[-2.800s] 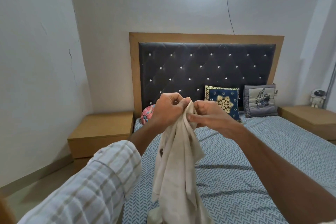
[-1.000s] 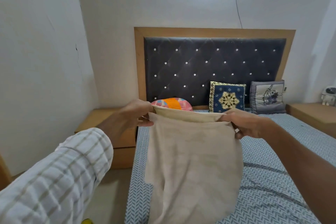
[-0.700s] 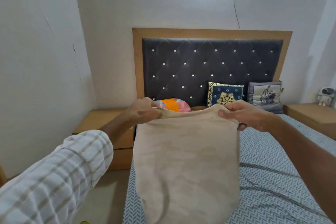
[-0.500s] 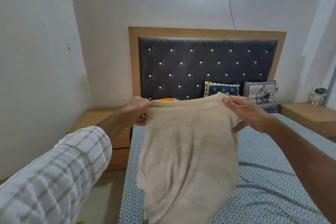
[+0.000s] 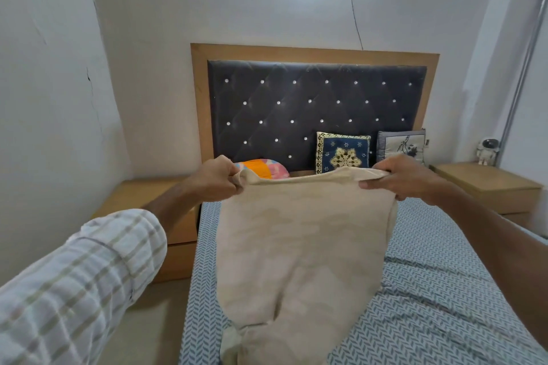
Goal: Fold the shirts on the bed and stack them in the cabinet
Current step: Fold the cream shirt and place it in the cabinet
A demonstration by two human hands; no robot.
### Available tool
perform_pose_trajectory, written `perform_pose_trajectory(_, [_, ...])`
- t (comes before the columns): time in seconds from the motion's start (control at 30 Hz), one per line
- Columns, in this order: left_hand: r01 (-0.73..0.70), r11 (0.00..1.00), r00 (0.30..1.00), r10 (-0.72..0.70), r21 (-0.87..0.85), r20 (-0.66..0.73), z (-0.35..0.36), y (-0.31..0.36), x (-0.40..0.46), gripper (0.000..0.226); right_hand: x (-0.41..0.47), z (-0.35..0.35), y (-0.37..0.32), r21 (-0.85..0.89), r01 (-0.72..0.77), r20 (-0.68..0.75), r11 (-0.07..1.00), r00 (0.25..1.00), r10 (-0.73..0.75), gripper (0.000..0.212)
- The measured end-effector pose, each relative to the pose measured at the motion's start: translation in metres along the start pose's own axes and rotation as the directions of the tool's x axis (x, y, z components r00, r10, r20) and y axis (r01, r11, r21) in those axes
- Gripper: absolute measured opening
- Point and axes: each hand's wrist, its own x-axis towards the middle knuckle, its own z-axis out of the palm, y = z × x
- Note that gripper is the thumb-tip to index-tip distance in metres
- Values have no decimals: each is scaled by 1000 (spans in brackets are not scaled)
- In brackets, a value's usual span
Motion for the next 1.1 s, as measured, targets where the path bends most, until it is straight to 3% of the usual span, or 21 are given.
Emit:
perform_pose_trajectory(0.13, [26,964,951,-106,-265,-292,-6,21,-1,12,-7,-13,-6,1,-9,-90,1000,996,9,16])
perform_pose_trajectory(0.23, [-54,871,918,-150,-489,-368,-20,45,3,5,-11,-29,-18,-83,-40,-189,996,982,24,17])
perform_pose_trajectory(0.3, [-93,804,913,-166,-588,-372,-34,58,9,16,-14,-45,-27,44,-35,-290,998,956,47,20])
perform_pose_trajectory(0.37, [-152,831,928,-66,-536,-366,-49,62,17,27,-15,-62,-31,229,20,-407,973,910,77,26])
perform_pose_trajectory(0.47, [-177,947,968,118,-267,-221,-67,65,22,25,-21,-80,-21,133,20,-517,991,855,52,35])
perform_pose_trajectory(0.53, [-139,979,981,115,-151,-157,-70,67,27,20,-28,-85,-14,-22,-69,-437,997,898,52,35])
perform_pose_trajectory(0.6, [-77,988,978,48,-134,-205,-69,66,30,19,-35,-89,-9,-57,-142,-314,988,942,118,32])
perform_pose_trajectory(0.67, [-30,962,971,-37,-271,-236,-63,65,31,22,-38,-96,-4,92,-148,-237,985,957,166,30])
perform_pose_trajectory(0.73, [-17,876,977,-87,-482,-194,-55,62,29,27,-39,-103,2,323,-120,-213,939,957,195,33])
perform_pose_trajectory(0.8, [-1,827,987,-89,-562,-132,-48,58,26,32,-40,-108,6,436,-94,-213,895,955,204,37])
perform_pose_trajectory(0.97, [41,872,996,-74,-487,-47,-38,45,19,27,-44,-100,11,450,-129,-180,884,956,231,33])
perform_pose_trajectory(1.1, [31,803,995,-83,-595,-60,-30,43,20,17,-42,-92,18,499,-127,-227,857,935,271,35])
